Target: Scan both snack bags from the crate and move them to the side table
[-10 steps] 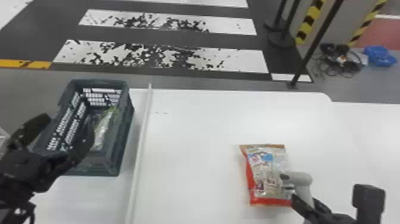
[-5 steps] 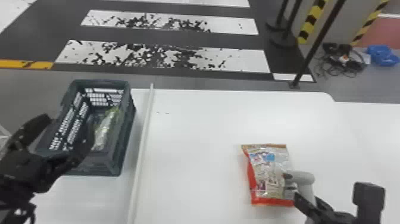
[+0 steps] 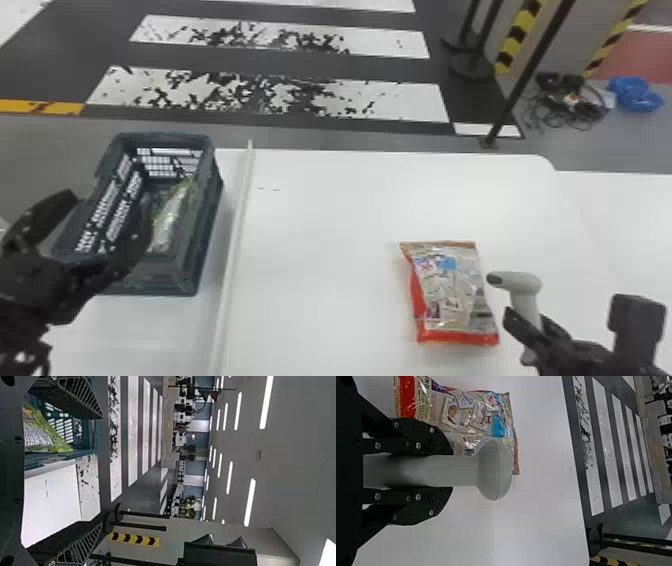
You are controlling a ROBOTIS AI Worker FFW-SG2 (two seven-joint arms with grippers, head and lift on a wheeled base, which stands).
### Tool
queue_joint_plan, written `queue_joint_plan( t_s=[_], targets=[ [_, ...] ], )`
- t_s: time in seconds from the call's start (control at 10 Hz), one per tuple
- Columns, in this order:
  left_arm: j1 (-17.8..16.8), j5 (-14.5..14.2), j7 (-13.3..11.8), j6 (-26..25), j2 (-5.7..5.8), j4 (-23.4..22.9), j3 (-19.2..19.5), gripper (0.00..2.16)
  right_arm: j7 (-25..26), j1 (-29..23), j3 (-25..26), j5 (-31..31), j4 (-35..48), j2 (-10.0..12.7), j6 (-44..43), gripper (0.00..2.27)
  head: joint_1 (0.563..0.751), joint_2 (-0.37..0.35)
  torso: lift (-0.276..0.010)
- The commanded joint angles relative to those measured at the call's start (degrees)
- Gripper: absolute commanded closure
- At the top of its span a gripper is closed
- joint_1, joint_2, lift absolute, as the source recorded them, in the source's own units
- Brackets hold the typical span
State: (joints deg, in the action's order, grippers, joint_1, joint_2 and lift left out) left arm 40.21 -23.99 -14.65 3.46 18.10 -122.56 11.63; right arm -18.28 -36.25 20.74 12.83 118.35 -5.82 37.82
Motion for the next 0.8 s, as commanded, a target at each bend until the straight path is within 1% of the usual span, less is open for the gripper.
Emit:
queue_joint_plan(
  t_s=[0.0, 0.2, 0.3, 0.5, 0.6, 0.7],
  targets=[
    [0.0, 0.0, 0.0, 0.1, 0.0, 0.0, -0.2, 0.04, -0.1, 3.6, 2.7, -0.8, -3.1, -0.7, -0.1, 2.25, 0.695, -0.097, -0.029],
    [0.0, 0.0, 0.0, -0.1, 0.09, -0.5, -0.2, 0.04, -0.1, 9.4, 3.3, -2.4, -10.9, -3.9, -0.8, 2.25, 0.695, -0.164, -0.029],
    [0.3, 0.1, -0.1, -0.1, 0.09, -0.4, -0.2, 0.04, -0.9, 11.9, 3.4, -4.0, -15.2, -5.1, -4.5, 2.25, 0.695, -0.193, -0.029],
    [0.4, 0.2, -0.1, -0.1, 0.0, -0.5, 0.2, 0.04, -1.0, 15.8, 3.2, -5.7, -22.6, -6.7, -9.0, 2.25, 0.695, -0.237, -0.029],
    [0.7, 0.1, -0.1, -0.1, 0.0, -0.7, 0.6, 0.04, -1.7, 16.7, 2.9, -5.7, -24.8, -7.5, -9.7, 2.25, 0.695, -0.245, -0.029],
    [0.8, 0.2, -0.1, -0.1, 0.0, -0.7, 0.7, 0.04, -2.2, 16.9, 2.8, -5.7, -26.7, -7.7, -11.8, 2.25, 0.695, -0.253, -0.029]
  ],
)
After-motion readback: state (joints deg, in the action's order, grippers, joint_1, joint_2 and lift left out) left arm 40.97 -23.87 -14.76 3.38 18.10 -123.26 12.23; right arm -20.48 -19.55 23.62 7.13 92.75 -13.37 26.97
